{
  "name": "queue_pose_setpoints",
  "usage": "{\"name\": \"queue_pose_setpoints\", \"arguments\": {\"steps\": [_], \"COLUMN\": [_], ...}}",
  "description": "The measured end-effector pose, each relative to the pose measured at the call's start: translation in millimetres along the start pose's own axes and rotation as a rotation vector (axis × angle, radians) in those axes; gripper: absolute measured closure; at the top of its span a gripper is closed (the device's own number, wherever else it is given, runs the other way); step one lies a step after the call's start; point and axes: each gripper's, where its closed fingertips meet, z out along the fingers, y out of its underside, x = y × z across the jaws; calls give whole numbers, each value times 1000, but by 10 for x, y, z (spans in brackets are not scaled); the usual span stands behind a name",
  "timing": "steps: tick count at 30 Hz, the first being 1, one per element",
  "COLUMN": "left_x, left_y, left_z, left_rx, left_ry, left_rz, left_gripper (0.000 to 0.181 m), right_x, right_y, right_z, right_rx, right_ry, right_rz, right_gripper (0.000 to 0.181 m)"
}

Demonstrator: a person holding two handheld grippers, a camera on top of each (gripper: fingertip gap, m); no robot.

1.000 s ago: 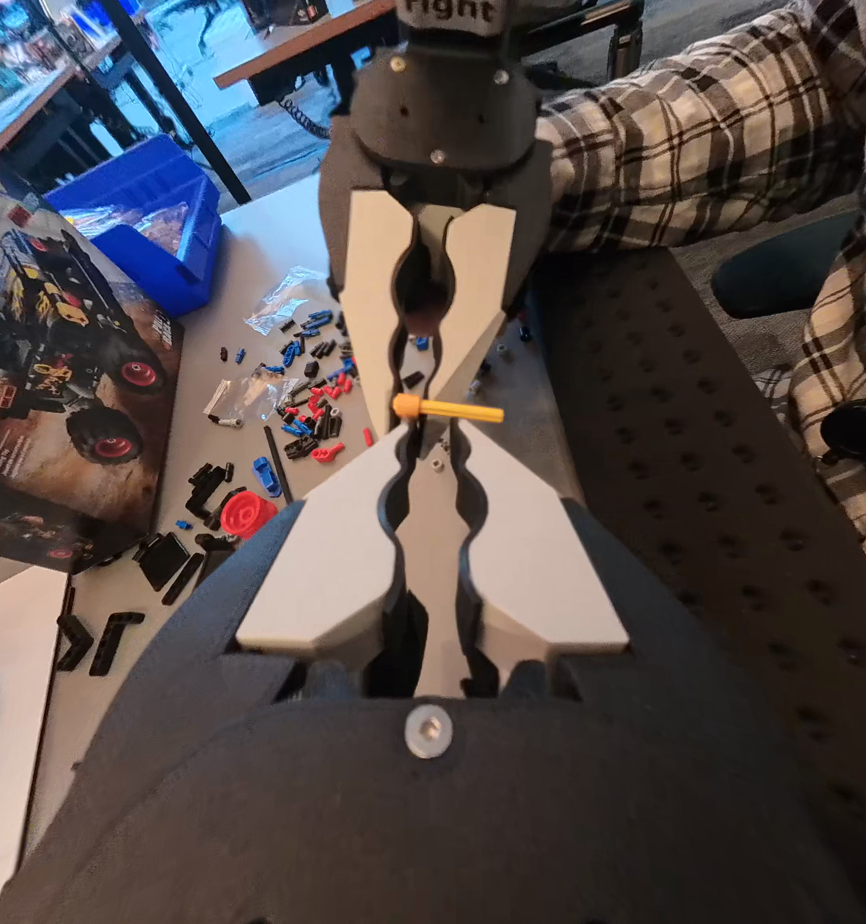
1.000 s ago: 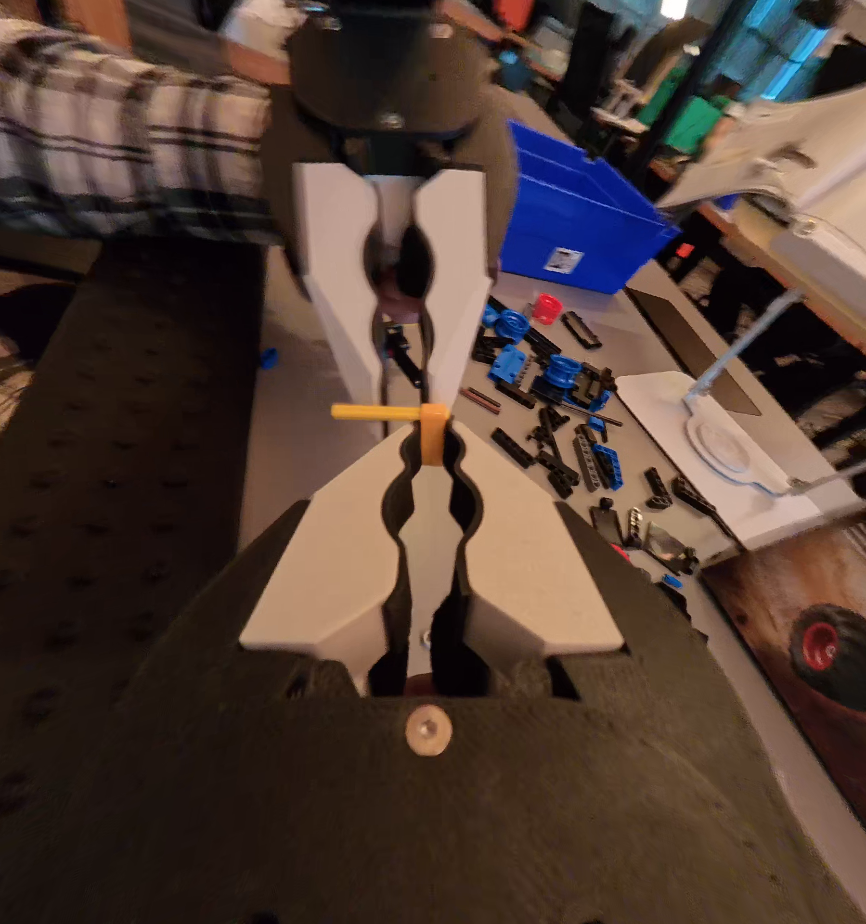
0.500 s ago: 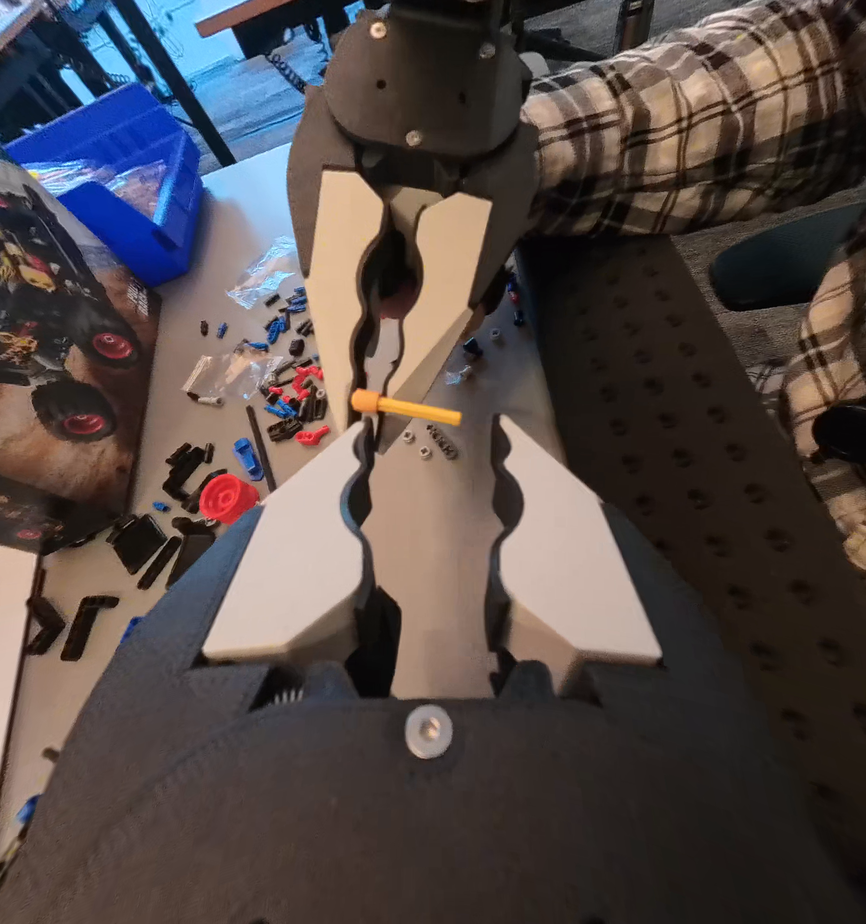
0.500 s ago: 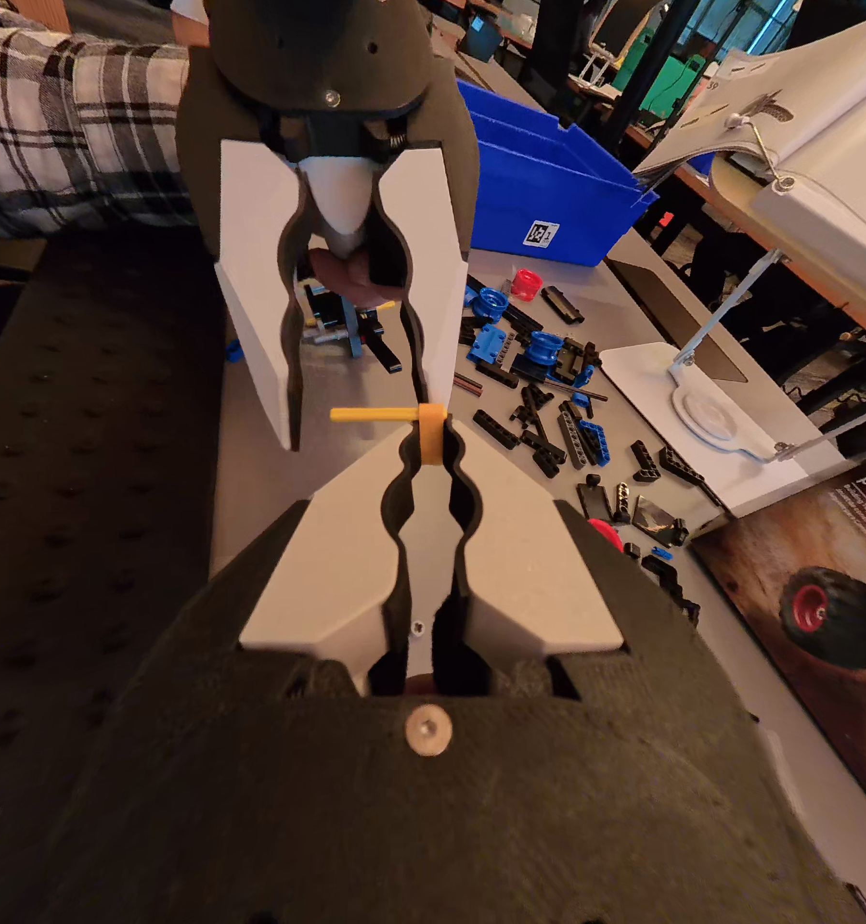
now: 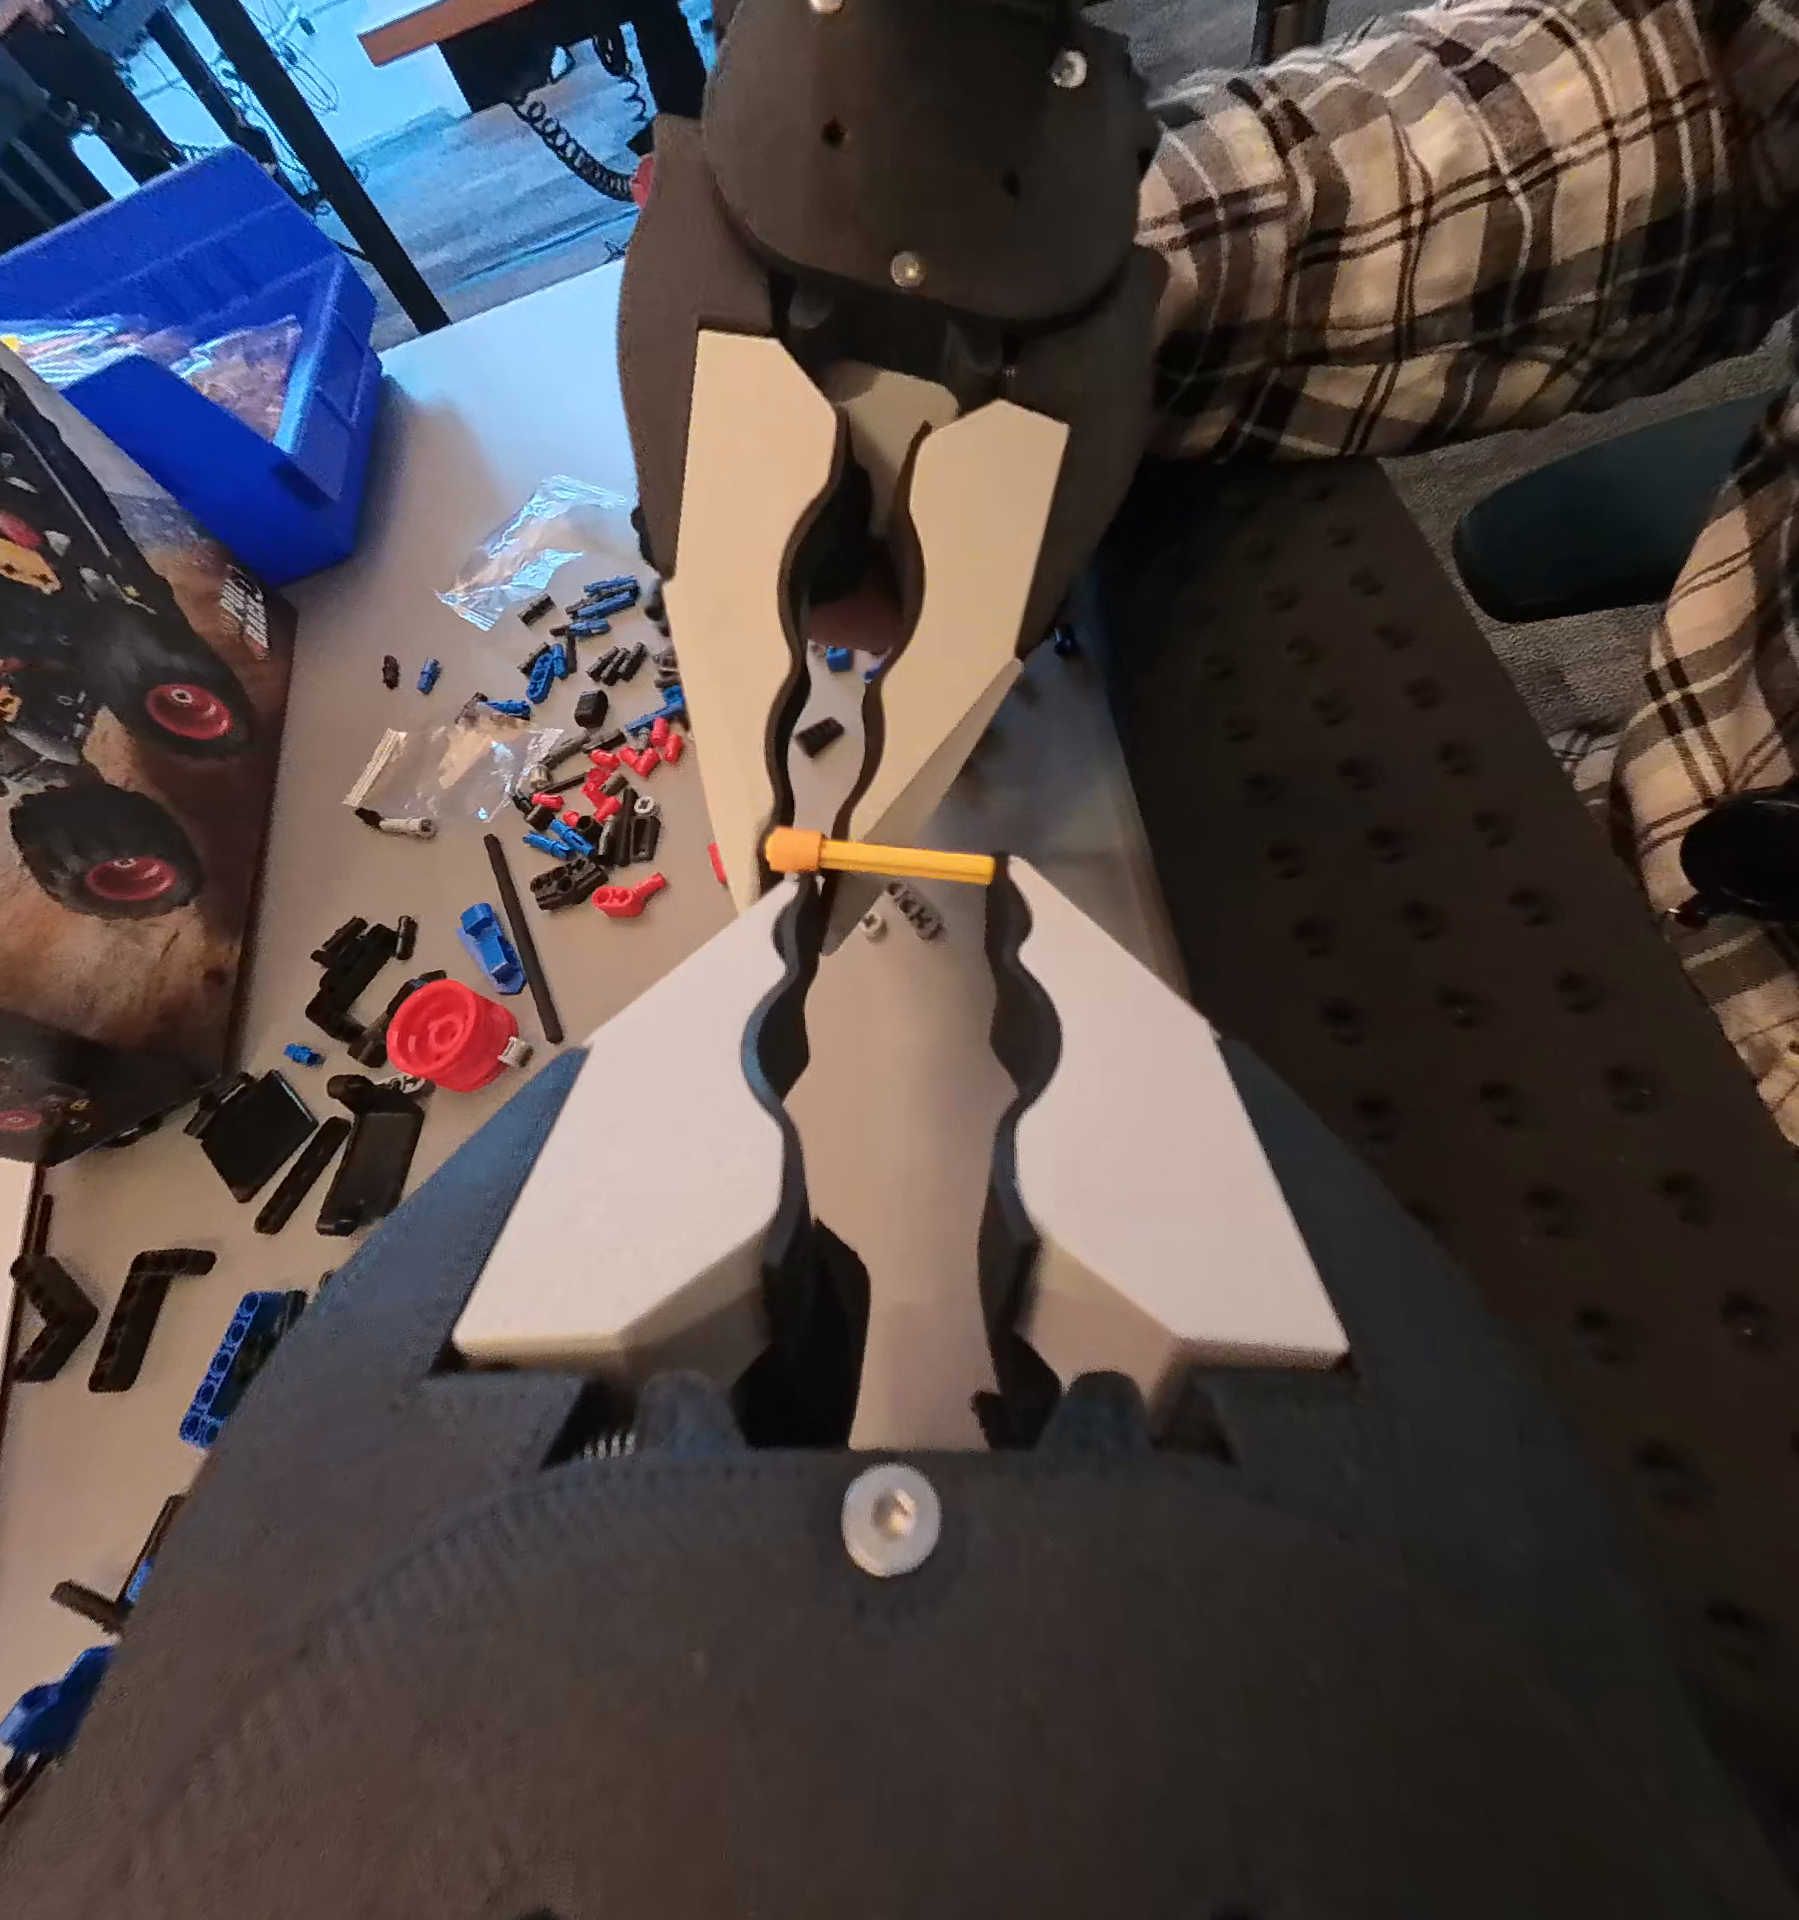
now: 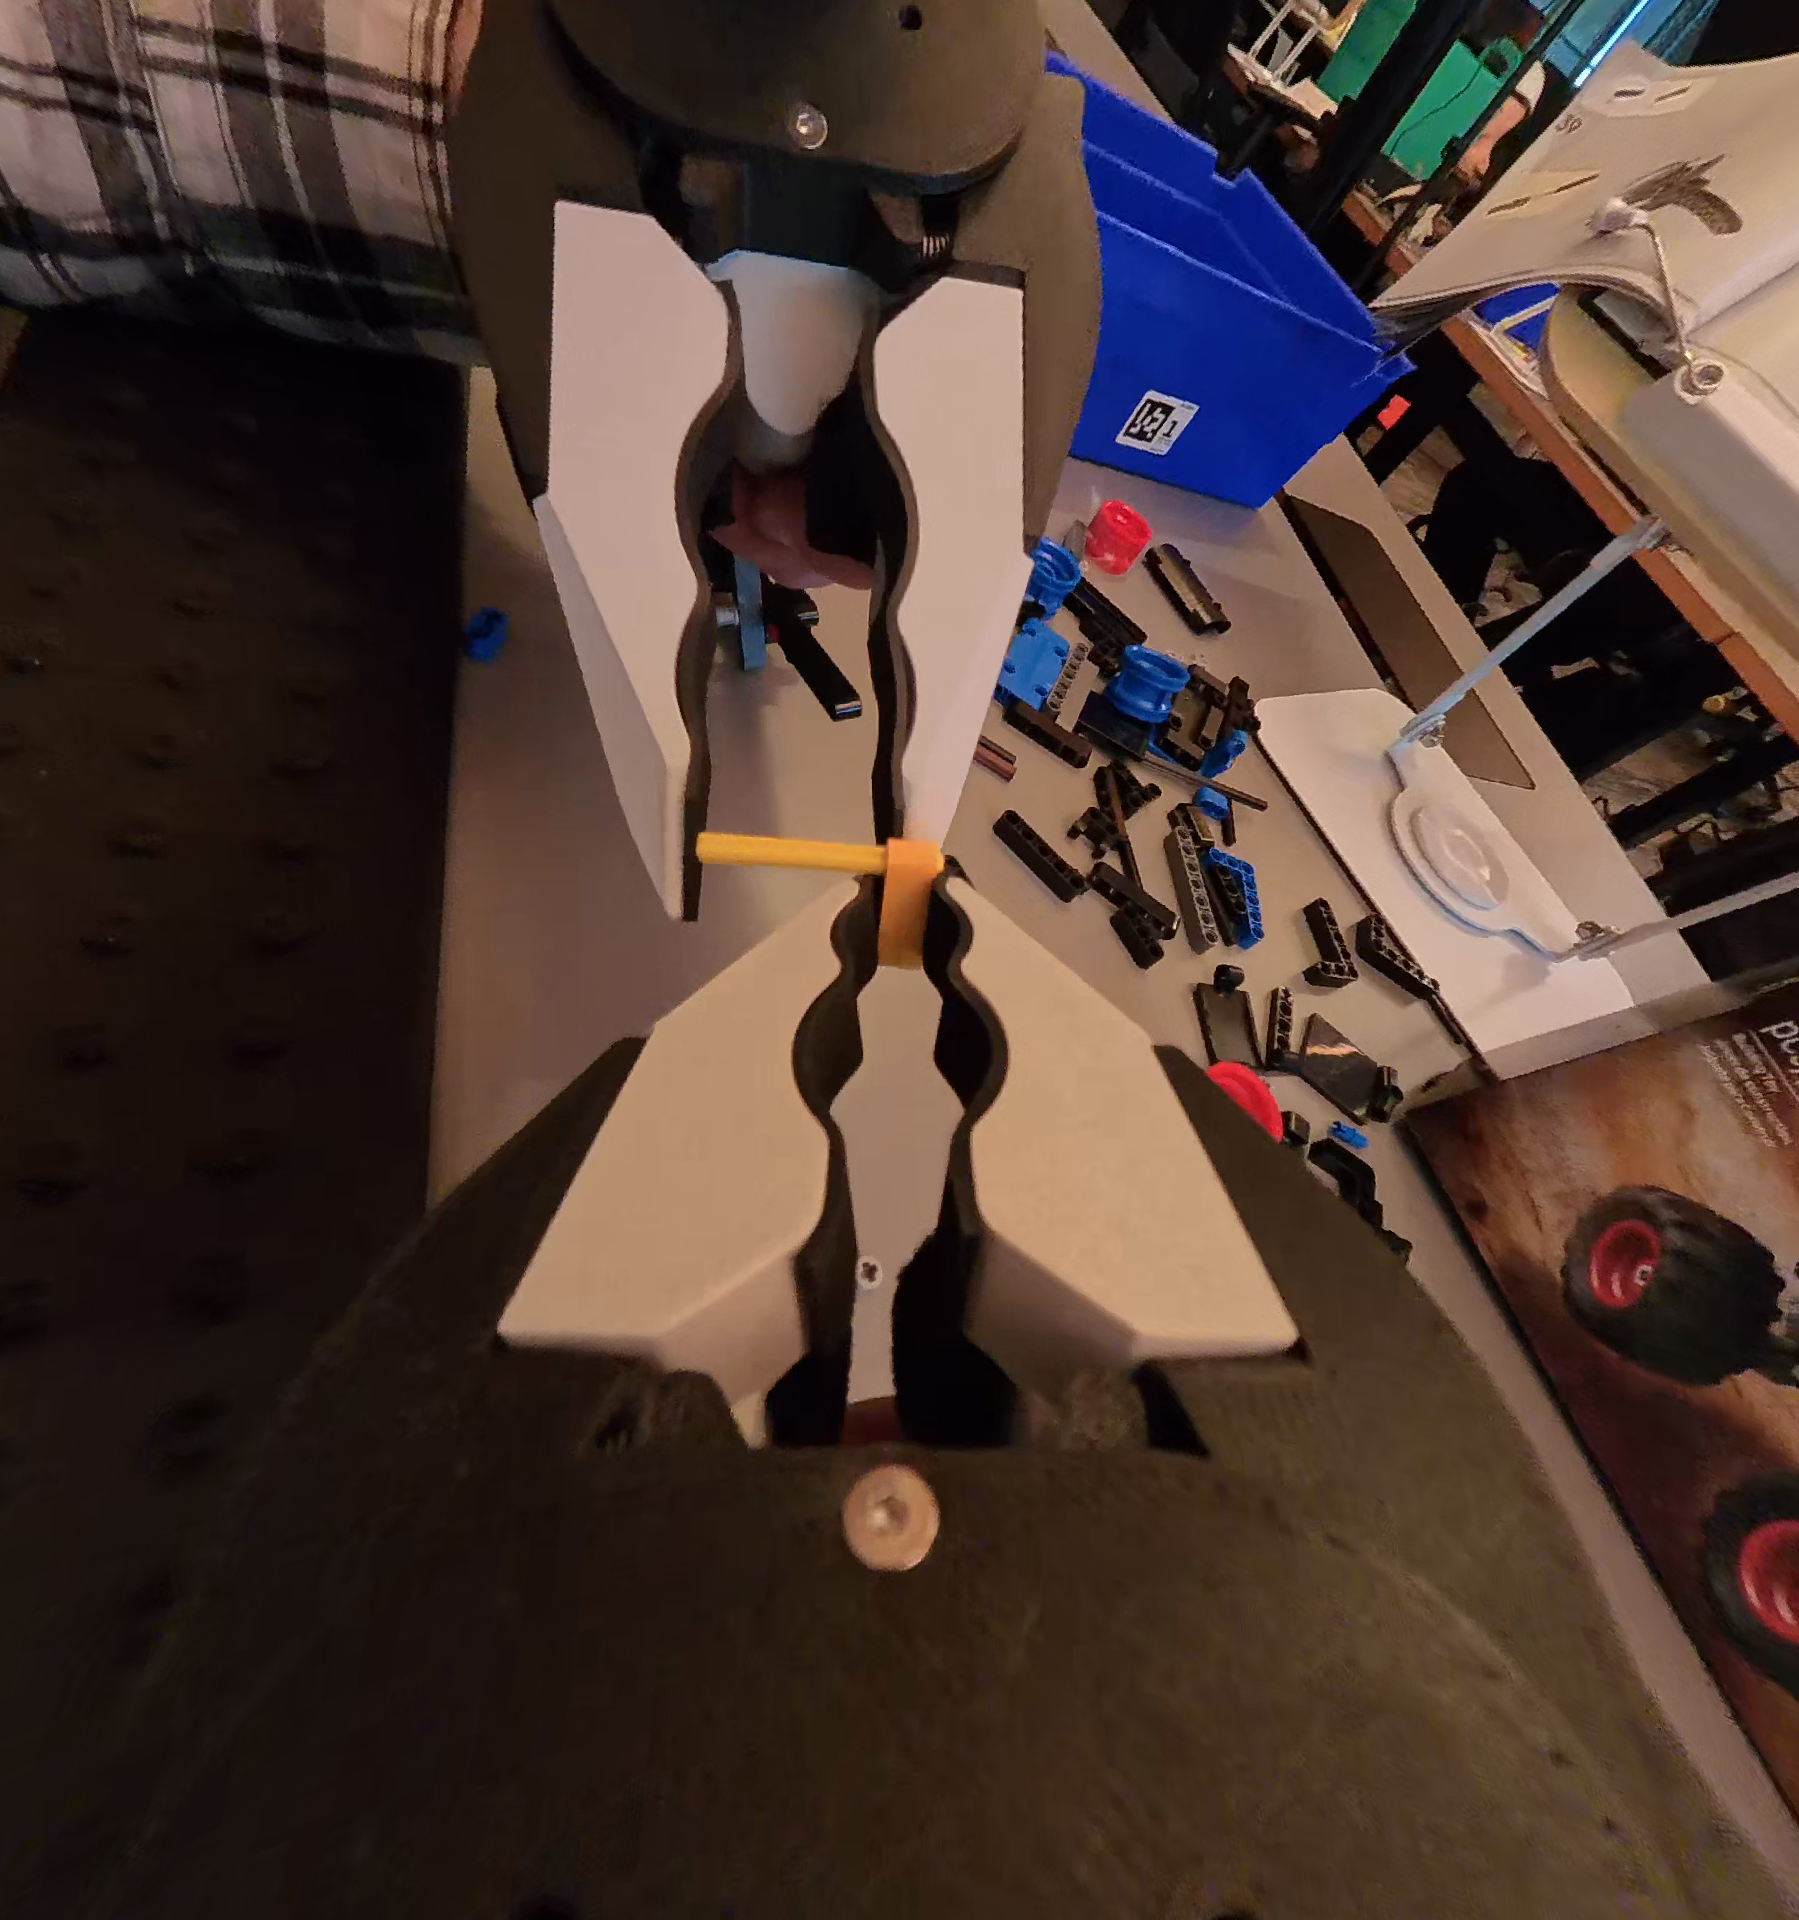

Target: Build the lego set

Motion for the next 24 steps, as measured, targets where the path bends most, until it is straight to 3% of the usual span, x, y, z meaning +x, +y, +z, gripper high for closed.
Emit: {"name": "queue_pose_setpoints", "arguments": {"steps": [24], "left_x": [24], "left_y": [-87], "left_z": [-120], "left_rx": [120], "left_ry": [145], "left_rz": [-99], "left_gripper": [151], "right_x": [10], "right_y": [-141], "right_z": [-22], "right_rx": [0], "right_ry": [93], "right_rz": [-107], "right_gripper": [174]}}
